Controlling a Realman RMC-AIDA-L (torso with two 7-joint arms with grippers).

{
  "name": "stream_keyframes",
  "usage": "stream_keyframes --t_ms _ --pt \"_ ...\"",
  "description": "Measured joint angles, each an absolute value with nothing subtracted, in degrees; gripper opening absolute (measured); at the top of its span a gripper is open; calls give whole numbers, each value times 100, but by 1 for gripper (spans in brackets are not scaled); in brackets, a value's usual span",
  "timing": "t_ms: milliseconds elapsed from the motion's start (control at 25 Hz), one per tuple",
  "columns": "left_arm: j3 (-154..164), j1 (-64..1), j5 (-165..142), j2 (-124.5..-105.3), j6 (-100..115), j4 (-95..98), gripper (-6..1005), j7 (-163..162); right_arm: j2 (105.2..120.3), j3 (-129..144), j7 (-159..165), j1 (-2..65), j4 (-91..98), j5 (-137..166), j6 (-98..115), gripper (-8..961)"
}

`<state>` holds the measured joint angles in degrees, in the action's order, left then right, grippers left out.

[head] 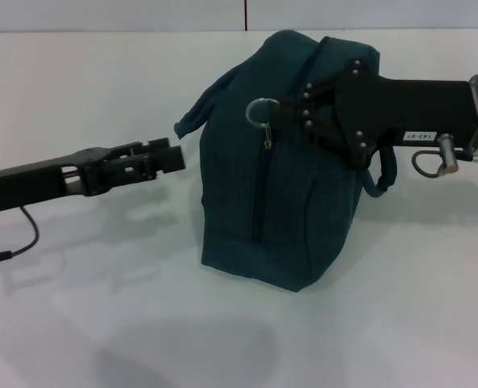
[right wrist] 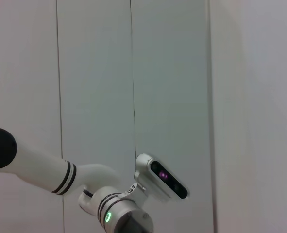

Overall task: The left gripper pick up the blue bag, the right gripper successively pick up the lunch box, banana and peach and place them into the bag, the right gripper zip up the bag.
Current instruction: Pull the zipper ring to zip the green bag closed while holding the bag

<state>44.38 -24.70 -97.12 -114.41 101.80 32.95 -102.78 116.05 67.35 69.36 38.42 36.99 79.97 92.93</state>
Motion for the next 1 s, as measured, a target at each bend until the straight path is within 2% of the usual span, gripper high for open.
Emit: stream_keyframes --t_ms 320,720,920,1000 --pt "4413 -2779 -9781 -11584 10057 3230 883 -10405 11603 6750 6934 3823 3700 7936 9302 7" --pt "4406 -2922 -9833 -11593 9848 3093 874 -10678 11610 6758 6934 3819 3700 7936 9338 7" --pt "4409 -2900 -9835 -11593 9837 3093 842 -10636 11610 6759 6934 3816 3646 7933 9381 7" --pt "4414 -2903 -9843 -11614 9835 3093 773 -10631 11610 6759 6934 3815 3634 7928 9389 7"
